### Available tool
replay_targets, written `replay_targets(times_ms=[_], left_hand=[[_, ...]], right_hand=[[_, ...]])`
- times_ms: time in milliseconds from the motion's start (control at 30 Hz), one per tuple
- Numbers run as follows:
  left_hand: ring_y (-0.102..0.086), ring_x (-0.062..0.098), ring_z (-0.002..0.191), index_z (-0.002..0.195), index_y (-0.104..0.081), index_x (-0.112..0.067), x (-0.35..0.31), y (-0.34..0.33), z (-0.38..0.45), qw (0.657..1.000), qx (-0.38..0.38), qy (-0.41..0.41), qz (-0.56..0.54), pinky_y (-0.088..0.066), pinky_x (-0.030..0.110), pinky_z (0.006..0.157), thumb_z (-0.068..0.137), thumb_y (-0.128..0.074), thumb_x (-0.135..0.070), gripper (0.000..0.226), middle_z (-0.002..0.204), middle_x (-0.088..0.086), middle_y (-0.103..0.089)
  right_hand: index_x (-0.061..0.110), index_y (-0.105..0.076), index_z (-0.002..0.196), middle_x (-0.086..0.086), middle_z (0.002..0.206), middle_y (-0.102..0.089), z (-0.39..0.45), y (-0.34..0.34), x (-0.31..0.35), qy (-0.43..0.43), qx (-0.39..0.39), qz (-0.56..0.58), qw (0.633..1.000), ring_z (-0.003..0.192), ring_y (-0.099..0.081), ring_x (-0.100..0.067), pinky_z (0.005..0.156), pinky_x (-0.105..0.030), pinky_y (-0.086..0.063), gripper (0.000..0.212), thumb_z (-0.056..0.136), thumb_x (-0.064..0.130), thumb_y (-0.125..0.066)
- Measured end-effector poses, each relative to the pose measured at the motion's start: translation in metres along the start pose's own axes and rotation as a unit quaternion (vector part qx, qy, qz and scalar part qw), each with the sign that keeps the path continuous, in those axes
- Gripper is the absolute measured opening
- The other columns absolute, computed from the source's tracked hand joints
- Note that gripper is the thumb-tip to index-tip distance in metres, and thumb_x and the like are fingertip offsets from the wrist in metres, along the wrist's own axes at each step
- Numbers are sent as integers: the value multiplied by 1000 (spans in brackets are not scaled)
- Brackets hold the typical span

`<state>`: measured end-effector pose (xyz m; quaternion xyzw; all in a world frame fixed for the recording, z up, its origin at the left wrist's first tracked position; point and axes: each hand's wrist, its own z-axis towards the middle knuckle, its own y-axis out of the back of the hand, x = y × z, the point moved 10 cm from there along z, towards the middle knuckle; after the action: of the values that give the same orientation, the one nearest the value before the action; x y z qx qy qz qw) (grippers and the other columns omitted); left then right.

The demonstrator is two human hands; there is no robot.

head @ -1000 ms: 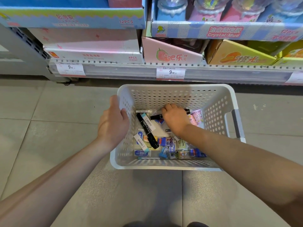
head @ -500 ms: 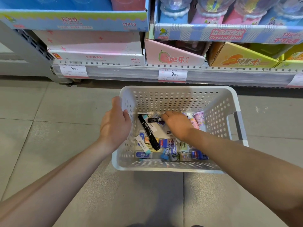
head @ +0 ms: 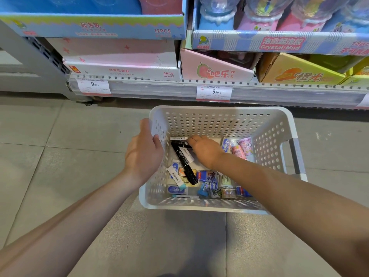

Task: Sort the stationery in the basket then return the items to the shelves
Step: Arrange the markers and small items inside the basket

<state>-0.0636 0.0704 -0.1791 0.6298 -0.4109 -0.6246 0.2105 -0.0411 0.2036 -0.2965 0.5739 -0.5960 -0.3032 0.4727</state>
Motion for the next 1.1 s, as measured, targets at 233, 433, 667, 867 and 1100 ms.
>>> replay_targets(times_ms=[233,433,667,867,1100], left_hand=[[-41,19,47,119,-34,-11,0,0,0,1000,-1,-3,3,-29,31,46,100,-39,-11,20,58,3,-41],[-43,22,51,119,-33,-11,0,1,0,1000,-3,-1,2,-33,35,49,100,-38,-12,20,61,3,-41],[-41,21,50,121,-35,-9,2,1,1,1000,-6,4,-3,-30,33,48,100,-39,-12,21,60,2,-40],[-40,20,48,122,-34,-9,3,-1,1,1000,-2,3,-10,-30,32,47,100,-38,-11,23,58,3,-41],[-41,21,49,125,-34,-9,5,-2,1,1000,1,15,-20,-32,33,48,100,-38,-13,26,59,3,-41]], right_hand=[[9,-36,140,-12,126,-53,-8,-2,9,7,41,16,999,114,-50,-29,86,-39,-48,57,87,8,-57],[17,-26,147,-14,136,-40,-4,8,10,-18,25,15,999,113,-51,-34,82,-42,-49,71,85,5,-60],[24,-21,149,-14,135,-41,-6,-2,12,-2,67,57,996,115,-50,-35,81,-37,-44,60,95,9,-43],[19,-27,147,-13,136,-41,-12,-17,19,43,122,58,990,119,-49,-34,91,-38,-44,49,99,20,-38],[11,-33,142,-9,140,-37,-4,9,16,31,3,40,999,123,-43,-29,92,-40,-48,58,89,13,-58]])
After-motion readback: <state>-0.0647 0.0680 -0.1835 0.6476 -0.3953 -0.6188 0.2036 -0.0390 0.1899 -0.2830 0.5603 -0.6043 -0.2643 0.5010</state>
